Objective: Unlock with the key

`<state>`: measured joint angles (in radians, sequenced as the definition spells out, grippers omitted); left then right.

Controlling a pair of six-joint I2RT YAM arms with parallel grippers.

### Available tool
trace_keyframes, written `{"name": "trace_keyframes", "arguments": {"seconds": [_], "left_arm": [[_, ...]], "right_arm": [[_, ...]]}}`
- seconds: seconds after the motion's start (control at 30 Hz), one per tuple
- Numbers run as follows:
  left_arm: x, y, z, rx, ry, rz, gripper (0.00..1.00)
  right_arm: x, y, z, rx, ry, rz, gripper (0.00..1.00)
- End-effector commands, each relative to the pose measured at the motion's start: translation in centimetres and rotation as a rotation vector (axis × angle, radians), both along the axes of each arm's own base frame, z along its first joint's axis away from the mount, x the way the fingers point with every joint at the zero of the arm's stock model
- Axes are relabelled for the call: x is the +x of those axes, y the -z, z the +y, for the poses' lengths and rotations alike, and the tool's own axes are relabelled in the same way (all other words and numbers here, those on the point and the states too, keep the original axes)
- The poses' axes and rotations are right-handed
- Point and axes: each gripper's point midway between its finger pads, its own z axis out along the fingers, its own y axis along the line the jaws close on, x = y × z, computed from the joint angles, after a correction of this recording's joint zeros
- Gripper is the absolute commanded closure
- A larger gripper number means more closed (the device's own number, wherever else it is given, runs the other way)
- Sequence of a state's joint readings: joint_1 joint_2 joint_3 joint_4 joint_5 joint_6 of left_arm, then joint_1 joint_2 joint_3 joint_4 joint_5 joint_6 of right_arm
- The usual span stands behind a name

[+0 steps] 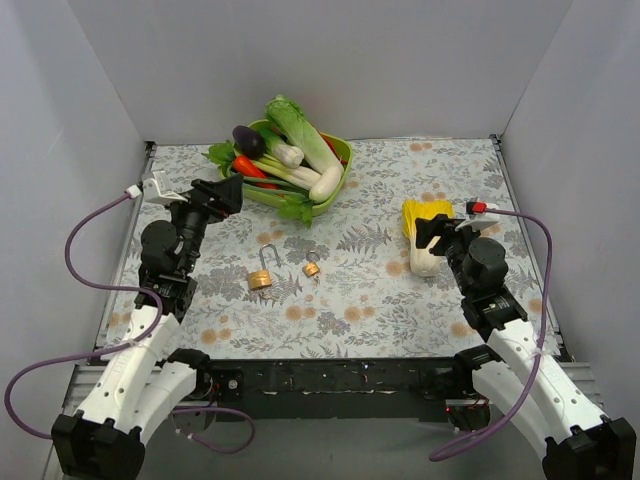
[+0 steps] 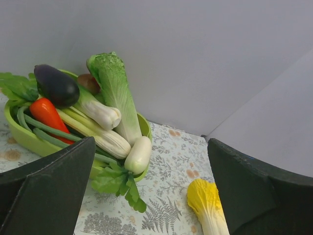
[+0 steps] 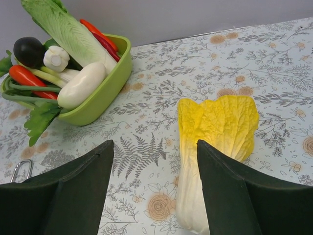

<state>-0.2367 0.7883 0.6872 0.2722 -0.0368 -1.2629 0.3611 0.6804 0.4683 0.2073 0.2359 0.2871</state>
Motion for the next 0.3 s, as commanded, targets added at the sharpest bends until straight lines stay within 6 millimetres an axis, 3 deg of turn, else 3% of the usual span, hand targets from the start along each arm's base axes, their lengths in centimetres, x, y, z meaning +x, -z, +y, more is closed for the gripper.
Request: {"name": "trace_keyframes", "arguments": {"seconds": [0.0, 0.27], "left_arm": [[0.68, 0.09, 0.95, -0.003, -0.057, 0.013, 0.02], [0.60, 0.10, 0.70, -0.001, -0.044, 0.012, 0.02]], "right_arm": [[0.00, -0.77, 0.02, 0.000, -0.004, -0.025, 0.25], [-0.01, -1.06, 0.11, 0.010, -0.007, -0.030, 0.25]]}}
